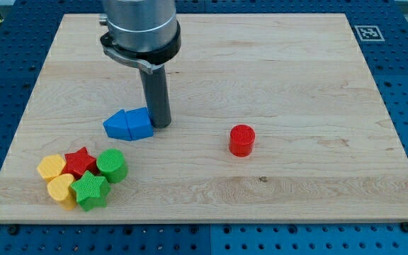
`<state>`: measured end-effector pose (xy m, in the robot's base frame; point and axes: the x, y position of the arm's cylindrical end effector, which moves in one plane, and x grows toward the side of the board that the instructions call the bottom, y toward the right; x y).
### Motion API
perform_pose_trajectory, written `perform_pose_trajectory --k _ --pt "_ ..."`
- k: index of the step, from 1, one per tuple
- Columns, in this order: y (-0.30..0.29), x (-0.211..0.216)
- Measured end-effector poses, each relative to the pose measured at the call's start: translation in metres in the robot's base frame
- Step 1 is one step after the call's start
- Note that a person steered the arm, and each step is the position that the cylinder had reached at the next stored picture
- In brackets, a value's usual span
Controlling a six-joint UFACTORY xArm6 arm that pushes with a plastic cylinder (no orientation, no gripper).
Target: Push the blue blocks above the group of blocks
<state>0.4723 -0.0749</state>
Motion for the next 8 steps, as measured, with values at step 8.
perform_pose_trajectory --k 8 --pt "-0.099 0.015"
